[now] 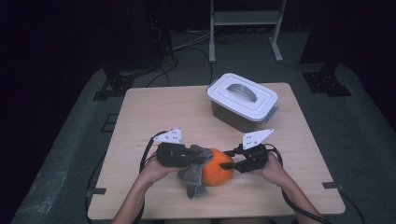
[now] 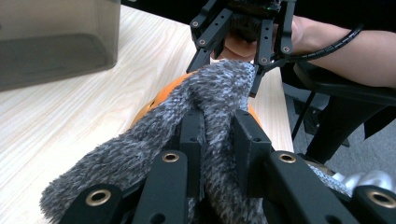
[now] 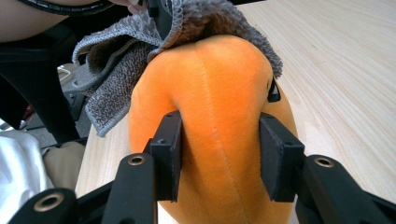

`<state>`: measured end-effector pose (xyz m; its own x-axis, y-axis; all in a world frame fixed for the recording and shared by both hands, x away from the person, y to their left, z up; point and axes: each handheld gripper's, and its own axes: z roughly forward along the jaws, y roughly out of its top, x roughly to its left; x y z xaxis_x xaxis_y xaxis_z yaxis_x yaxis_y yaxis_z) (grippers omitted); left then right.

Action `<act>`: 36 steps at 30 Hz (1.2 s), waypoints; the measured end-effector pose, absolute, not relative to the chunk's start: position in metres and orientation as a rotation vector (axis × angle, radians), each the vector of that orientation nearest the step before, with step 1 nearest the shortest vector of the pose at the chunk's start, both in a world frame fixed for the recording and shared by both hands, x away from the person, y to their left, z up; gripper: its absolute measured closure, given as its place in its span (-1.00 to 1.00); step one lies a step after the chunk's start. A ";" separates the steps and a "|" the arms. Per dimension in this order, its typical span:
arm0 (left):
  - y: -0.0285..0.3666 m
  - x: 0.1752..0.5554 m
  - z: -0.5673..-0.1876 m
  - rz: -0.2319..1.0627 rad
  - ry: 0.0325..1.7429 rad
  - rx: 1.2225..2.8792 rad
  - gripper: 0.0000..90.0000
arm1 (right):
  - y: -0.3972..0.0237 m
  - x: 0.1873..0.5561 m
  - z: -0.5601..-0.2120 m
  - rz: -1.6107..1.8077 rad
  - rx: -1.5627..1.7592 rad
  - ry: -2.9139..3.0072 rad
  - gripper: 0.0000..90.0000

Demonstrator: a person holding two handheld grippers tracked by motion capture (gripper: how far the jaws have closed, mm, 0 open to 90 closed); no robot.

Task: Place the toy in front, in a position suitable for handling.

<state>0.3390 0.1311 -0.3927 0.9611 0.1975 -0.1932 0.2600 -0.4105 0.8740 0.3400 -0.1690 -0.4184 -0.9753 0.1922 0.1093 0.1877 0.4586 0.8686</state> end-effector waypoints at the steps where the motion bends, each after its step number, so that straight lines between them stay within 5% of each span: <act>1: 0.131 0.339 -0.393 -0.067 0.327 2.007 0.66 | -0.168 0.339 -0.418 1.590 0.350 2.676 0.20; 9: 0.130 0.336 -0.392 -0.032 0.320 2.018 0.62 | -0.166 0.337 -0.418 1.571 0.360 2.659 0.15; 13: 0.127 0.333 -0.389 0.023 0.325 2.020 0.68 | -0.165 0.335 -0.411 1.545 0.419 2.681 -0.13; 20: 0.120 0.330 -0.384 0.061 0.329 2.025 0.74 | -0.162 0.322 -0.396 1.513 0.409 2.631 -0.26; 36: 0.136 0.335 -0.385 0.023 0.391 1.999 0.81 | -0.160 0.325 -0.409 1.518 0.383 2.625 -0.04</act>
<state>0.3352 0.1355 -0.3853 0.9464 0.2831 -0.1556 0.2630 -0.3957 0.8799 0.3246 -0.1604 -0.4092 -0.9650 0.2572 0.0509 0.1725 0.4763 0.8622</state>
